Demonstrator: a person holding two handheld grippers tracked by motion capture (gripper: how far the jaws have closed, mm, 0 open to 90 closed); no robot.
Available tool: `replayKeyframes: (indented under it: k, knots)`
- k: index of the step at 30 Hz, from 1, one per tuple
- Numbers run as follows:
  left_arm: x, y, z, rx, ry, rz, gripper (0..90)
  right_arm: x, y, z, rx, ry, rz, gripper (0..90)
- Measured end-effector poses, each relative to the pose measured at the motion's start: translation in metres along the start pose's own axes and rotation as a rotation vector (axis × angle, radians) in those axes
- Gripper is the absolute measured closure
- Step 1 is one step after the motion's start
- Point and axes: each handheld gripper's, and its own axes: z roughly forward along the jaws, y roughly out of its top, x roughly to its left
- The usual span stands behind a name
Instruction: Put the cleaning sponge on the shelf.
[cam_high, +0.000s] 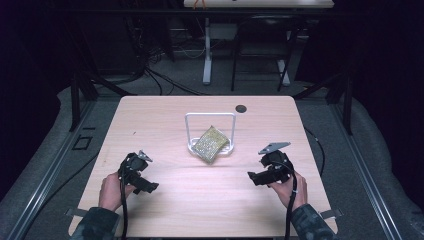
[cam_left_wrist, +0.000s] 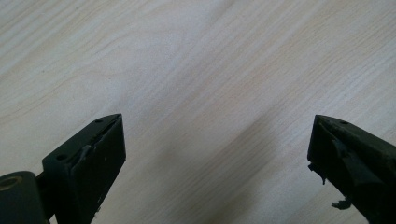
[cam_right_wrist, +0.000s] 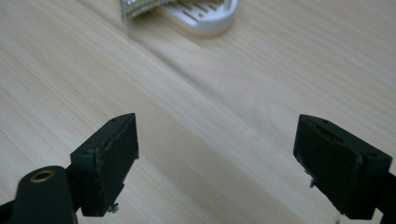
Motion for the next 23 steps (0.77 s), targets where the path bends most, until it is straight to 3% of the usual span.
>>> replayKeyframes:
  k: [5,8,23]
  knots:
    - [0.000,0.001,0.001,-0.001,-0.003,0.003,4.2,-0.006,-0.019,0.003,0.036,0.000,0.030,10.9]
    - [0.000,0.000,0.001,-0.001,-0.004,0.003,4.2,-0.007,-0.024,0.005,0.056,-0.006,0.025,9.8]
    - [0.000,0.001,0.001,0.004,-0.007,0.004,4.2,-0.013,-0.028,0.012,0.084,-0.031,0.024,9.4]
